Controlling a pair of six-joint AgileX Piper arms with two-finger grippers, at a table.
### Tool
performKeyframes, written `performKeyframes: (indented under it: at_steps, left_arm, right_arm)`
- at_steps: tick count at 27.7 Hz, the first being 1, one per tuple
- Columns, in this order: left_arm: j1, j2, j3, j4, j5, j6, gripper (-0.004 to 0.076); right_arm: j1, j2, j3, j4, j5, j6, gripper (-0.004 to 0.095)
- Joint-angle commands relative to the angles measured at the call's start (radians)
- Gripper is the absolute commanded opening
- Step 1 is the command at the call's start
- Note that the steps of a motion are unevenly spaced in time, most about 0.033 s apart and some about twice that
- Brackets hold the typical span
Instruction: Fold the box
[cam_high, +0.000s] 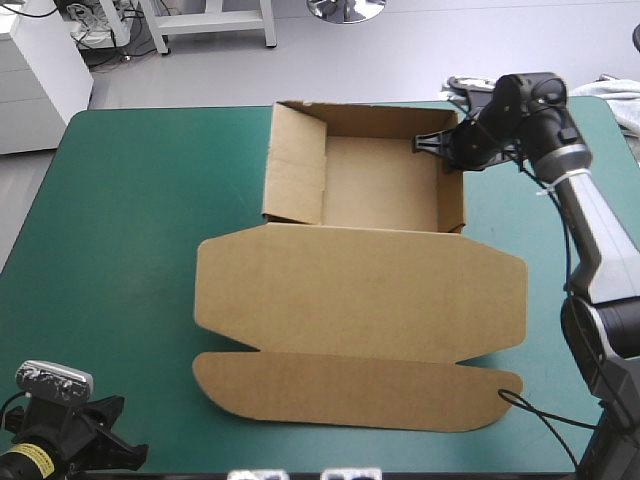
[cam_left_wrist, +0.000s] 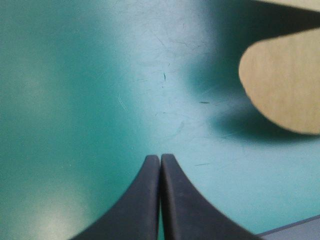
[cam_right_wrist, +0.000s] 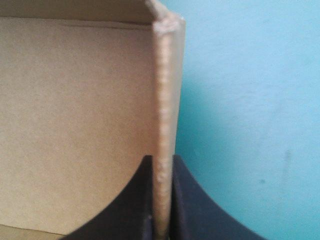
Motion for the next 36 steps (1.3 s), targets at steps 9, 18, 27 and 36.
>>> performKeyframes:
  at_steps: [9,18,27,36]
  left_arm:
    - [-0.005,0.014,-0.023,0.000,-0.057,-0.002,-0.0010]
    - [-0.005,0.014,-0.023,0.012,-0.059,-0.002,-0.0010]
    - [-0.005,0.014,-0.023,0.012,-0.078,-0.005,-0.0010]
    - [-0.005,0.014,-0.023,0.012,-0.078,-0.003,-0.0010]
  right_arm:
    - [-0.374,-0.173,-0.004,-0.027,0.015,-0.085,-0.0019]
    - [-0.663,-0.212,0.195,-0.027,0.015,-0.186,-0.0019]
    - [-0.792,-0.178,0.330,-0.059,-0.038,-0.196,-0.0019]
    - [-0.792,-0.108,0.335,-0.121,-0.028,-0.184,0.0004]
